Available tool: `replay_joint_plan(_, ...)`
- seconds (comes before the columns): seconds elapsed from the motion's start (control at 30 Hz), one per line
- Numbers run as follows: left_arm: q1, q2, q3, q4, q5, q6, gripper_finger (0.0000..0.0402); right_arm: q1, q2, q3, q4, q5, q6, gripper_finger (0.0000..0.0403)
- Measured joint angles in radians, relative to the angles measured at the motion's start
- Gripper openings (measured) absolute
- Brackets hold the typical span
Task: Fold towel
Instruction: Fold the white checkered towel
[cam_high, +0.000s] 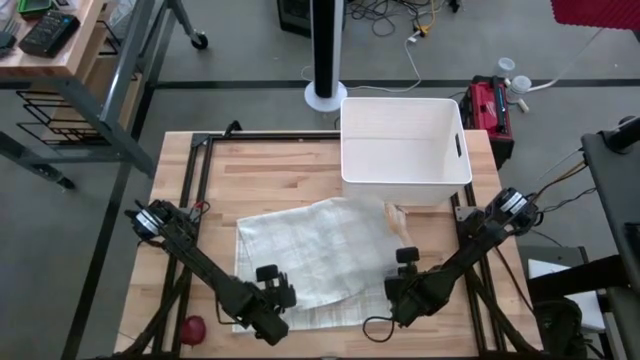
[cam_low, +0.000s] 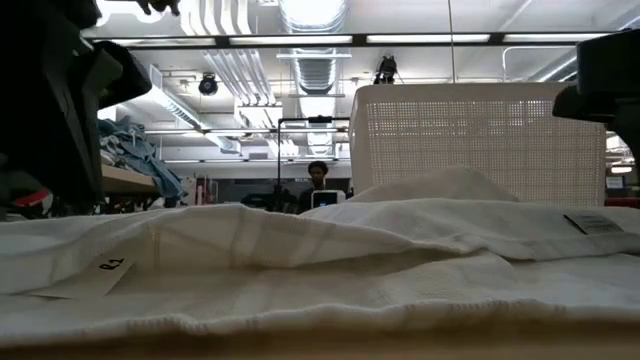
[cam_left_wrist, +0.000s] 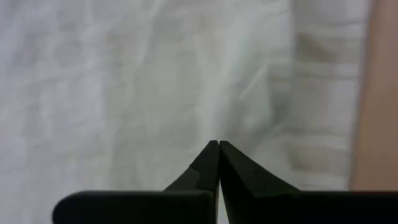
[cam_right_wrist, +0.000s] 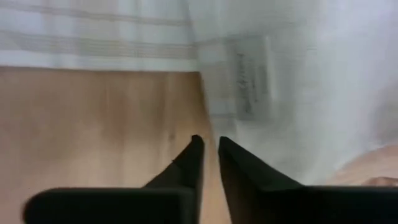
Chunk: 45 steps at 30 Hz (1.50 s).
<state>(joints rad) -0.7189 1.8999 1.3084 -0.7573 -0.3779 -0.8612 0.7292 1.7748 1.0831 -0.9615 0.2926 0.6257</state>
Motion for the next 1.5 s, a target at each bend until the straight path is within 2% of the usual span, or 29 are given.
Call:
replay_joint_plan(0.13, -0.007, 0.000, -0.005, 0.118, 0.030, 0.049, 0.0014, 0.000, 0.000, -0.001, 0.029, -0.001, 0.006, 0.0095)
replay_joint_plan(0.33, -0.006, 0.036, -0.015, 0.171, 0.029, 0.064, 0.0074, -0.005, 0.043, -0.006, 0.035, 0.083, 0.007, 0.0173)
replay_joint_plan(0.53, -0.002, 0.092, -0.015, 0.154, 0.024, 0.032, 0.0130, -0.008, 0.109, -0.001, 0.024, 0.141, 0.030, 0.0203)
replay_joint_plan(0.6, 0.000, 0.089, -0.013, 0.126, 0.021, -0.020, 0.0136, -0.007, 0.113, -0.001, 0.020, 0.165, 0.066, 0.0193)
replay_joint_plan(0.7, -0.001, 0.079, -0.013, 0.096, -0.004, -0.070, 0.0120, -0.009, 0.116, -0.004, 0.021, 0.221, 0.083, 0.0141)
replay_joint_plan(0.8, -0.004, 0.077, -0.013, 0.051, -0.022, -0.095, 0.0073, -0.010, 0.122, -0.005, 0.022, 0.271, 0.065, 0.0049)
replay_joint_plan(0.87, -0.004, 0.074, -0.013, 0.039, -0.023, -0.102, 0.0030, -0.013, 0.121, -0.005, 0.014, 0.310, 0.046, 0.0014)
replay_joint_plan(0.93, -0.004, 0.066, -0.011, 0.013, -0.023, -0.106, 0.0009, -0.017, 0.121, 0.001, -0.027, 0.337, 0.072, 0.0012)
replay_joint_plan(1.1, -0.007, 0.048, 0.054, -0.186, -0.045, -0.150, 0.0003, -0.019, 0.109, 0.051, -0.180, 0.344, 0.095, 0.0003)
replay_joint_plan(1.23, -0.011, 0.047, 0.128, -0.332, -0.087, -0.148, 0.0001, -0.019, 0.067, 0.091, -0.197, 0.343, 0.098, 0.0002)
replay_joint_plan(1.37, -0.011, 0.048, 0.172, -0.271, -0.088, -0.023, 0.0004, -0.026, 0.020, 0.133, -0.191, 0.340, 0.099, 0.0001)
replay_joint_plan(1.5, -0.011, 0.047, 0.158, -0.112, -0.095, 0.068, 0.0020, -0.051, -0.010, 0.165, -0.189, 0.335, 0.100, 0.0001)
